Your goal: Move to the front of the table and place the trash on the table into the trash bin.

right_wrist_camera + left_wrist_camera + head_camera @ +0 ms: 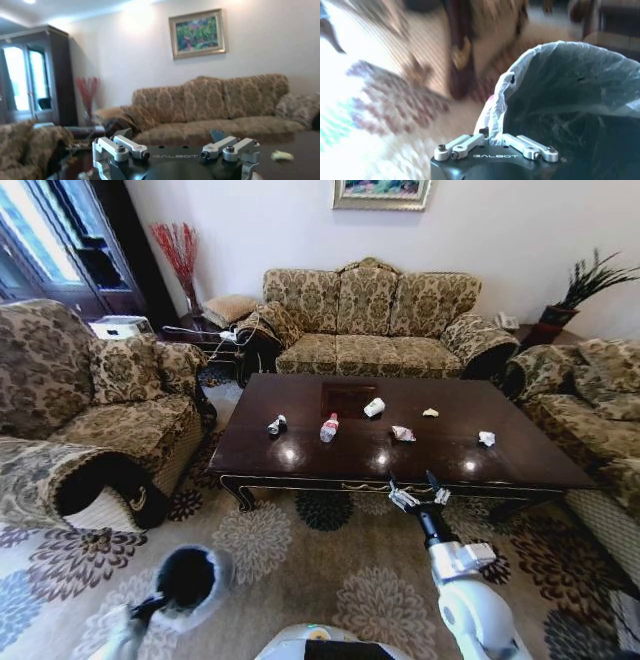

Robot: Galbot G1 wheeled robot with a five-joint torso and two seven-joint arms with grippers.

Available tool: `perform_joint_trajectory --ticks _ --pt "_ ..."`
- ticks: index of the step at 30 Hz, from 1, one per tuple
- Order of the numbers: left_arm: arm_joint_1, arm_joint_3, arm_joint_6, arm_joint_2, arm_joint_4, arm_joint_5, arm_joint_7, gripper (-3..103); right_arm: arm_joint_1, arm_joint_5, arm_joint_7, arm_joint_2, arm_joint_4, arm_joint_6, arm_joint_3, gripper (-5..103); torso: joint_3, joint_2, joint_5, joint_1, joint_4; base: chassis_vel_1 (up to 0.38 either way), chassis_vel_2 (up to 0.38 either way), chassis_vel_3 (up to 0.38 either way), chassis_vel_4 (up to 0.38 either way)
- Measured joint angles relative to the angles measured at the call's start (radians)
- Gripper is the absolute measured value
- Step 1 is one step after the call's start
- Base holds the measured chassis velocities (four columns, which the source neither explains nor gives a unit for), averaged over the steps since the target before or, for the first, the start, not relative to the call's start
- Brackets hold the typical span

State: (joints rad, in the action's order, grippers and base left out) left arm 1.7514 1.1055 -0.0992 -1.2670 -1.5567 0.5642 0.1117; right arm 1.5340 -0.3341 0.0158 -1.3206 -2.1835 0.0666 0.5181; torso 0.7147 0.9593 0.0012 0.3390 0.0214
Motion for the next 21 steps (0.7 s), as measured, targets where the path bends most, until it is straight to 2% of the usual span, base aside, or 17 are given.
perform_joint_trajectory --ticks 1,3,4,6,8,9,13,14,15,17,19,21 --pt "0.000 0.000 0.000 0.000 0.000 0.000 0.000 0 0.000 0.000 0.000 0.000 0.000 0.000 0.000 100 0.000 0.000 0.0000 0.000 0.0000 0.000 0.000 0.000 0.000" --pt "0.075 0.065 -0.016 -0.020 -0.195 0.039 -0.015 0 -0.007 0.015 0.015 -0.027 0.006 0.030 0.005 100 0.000 0.000 -0.0010 0.000 -0.0006 0.000 0.000 0.000 0.000" --pt "0.075 0.065 -0.016 -0.020 -0.195 0.039 -0.015 0 -0.007 0.015 0.015 -0.027 0.006 0.030 0.005 100 0.000 0.000 -0.0010 0.000 -0.0006 0.000 0.000 0.000 0.000" --pt "0.116 0.108 -0.035 -0.032 -0.344 0.067 -0.019 0 0.000 0.030 0.014 -0.053 0.006 0.059 0.011 100 0.000 0.000 -0.0012 0.000 -0.0020 0.000 0.000 0.000 0.000" --pt "0.147 0.131 -0.040 -0.039 -0.428 0.084 -0.022 0 0.002 0.039 0.010 -0.065 0.005 0.077 0.010 100 0.000 0.000 -0.0011 0.000 -0.0022 0.000 0.000 0.000 0.000" --pt "0.147 0.131 -0.040 -0.039 -0.428 0.084 -0.022 0 0.002 0.039 0.010 -0.065 0.005 0.077 0.010 100 0.000 0.000 -0.0011 0.000 -0.0022 0.000 0.000 0.000 0.000" --pt "0.201 0.204 -0.072 -0.032 -0.650 0.145 -0.056 0 0.008 0.067 0.027 -0.068 -0.003 0.103 0.006 100 0.000 0.000 -0.0011 0.000 -0.0003 0.000 0.000 0.000 0.000" --pt "0.201 0.204 -0.072 -0.032 -0.650 0.145 -0.056 0 0.008 0.067 0.027 -0.068 -0.003 0.103 0.006 100 0.000 0.000 -0.0011 0.000 -0.0003 0.000 0.000 0.000 0.000" --pt "0.196 0.210 -0.081 -0.021 -0.675 0.154 -0.062 0 0.011 0.072 0.031 -0.067 -0.007 0.104 0.006 100 0.000 0.000 -0.0010 0.000 -0.0004 0.000 0.000 0.000 0.000" --pt "0.155 0.218 -0.120 0.047 -0.740 0.183 -0.081 0 0.030 0.099 0.038 -0.060 -0.020 0.108 0.007 100 0.000 0.000 -0.0009 0.000 -0.0015 0.000 0.000 0.000 0.000" --pt "0.147 0.217 -0.125 0.060 -0.745 0.186 -0.084 0 0.034 0.106 0.039 -0.060 -0.021 0.110 0.007 100 0.000 0.000 -0.0009 0.000 -0.0017 0.000 0.000 0.000 0.000" --pt "0.087 0.168 -0.156 0.168 -0.743 0.200 -0.107 0 0.063 0.150 0.036 -0.061 -0.023 0.124 0.005 100 0.000 0.000 -0.0011 0.000 -0.0014 0.000 0.000 0.000 0.000"
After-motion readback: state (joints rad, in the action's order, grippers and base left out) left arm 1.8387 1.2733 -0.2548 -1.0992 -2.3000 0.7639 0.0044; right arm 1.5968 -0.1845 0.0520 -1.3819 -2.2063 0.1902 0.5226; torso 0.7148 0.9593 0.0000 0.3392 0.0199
